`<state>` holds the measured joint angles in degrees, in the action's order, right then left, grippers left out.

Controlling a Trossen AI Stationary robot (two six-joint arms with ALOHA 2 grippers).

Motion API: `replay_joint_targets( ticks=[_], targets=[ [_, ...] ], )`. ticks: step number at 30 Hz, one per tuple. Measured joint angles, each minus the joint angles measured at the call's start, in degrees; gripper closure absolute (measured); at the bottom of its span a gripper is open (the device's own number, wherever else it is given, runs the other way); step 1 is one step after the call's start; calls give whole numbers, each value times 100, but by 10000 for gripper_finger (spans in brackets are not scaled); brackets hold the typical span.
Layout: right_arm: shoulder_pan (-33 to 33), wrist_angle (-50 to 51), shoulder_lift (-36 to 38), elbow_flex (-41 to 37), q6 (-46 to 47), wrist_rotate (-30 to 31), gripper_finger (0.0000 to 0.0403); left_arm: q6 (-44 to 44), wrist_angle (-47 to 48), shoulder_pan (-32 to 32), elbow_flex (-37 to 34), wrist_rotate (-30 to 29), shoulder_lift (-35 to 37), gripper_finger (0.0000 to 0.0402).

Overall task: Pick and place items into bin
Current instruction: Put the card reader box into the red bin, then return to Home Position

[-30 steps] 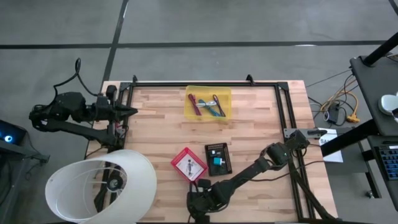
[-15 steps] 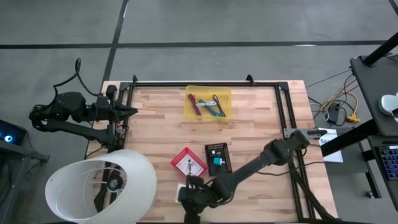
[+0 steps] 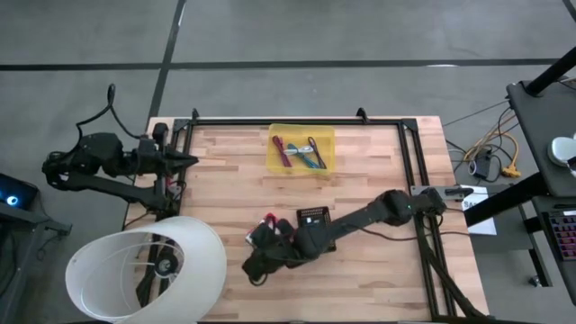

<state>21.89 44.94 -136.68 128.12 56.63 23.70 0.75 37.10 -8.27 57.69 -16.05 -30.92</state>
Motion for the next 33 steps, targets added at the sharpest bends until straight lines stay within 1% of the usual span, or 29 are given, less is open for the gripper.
replay_joint_targets(
  ticks=[4,8,14,20,26,28,30,33],
  targets=[
    [-121,216,0,-17,41,-12,390,0,0,0,0,0,64,402],
    [-156,492,-2,-113,26,-168,390,0,-2,0,-2,-2,157,402],
    [-191,590,-4,-234,228,-138,384,-4,-1,0,-2,-2,309,402],
    [-287,712,-4,-247,295,-163,343,-9,-2,2,-2,0,422,402],
    [-336,721,-2,-247,95,-315,300,-11,-2,1,-2,-2,450,402],
    [-357,703,-1,-189,-38,-311,292,-11,-1,1,-2,-2,450,402],
    [-361,638,43,-99,-479,-242,288,-13,0,0,-2,0,469,402],
    [-346,494,279,-4,-1329,176,293,-15,-2,0,-2,-2,506,402]
  ],
)
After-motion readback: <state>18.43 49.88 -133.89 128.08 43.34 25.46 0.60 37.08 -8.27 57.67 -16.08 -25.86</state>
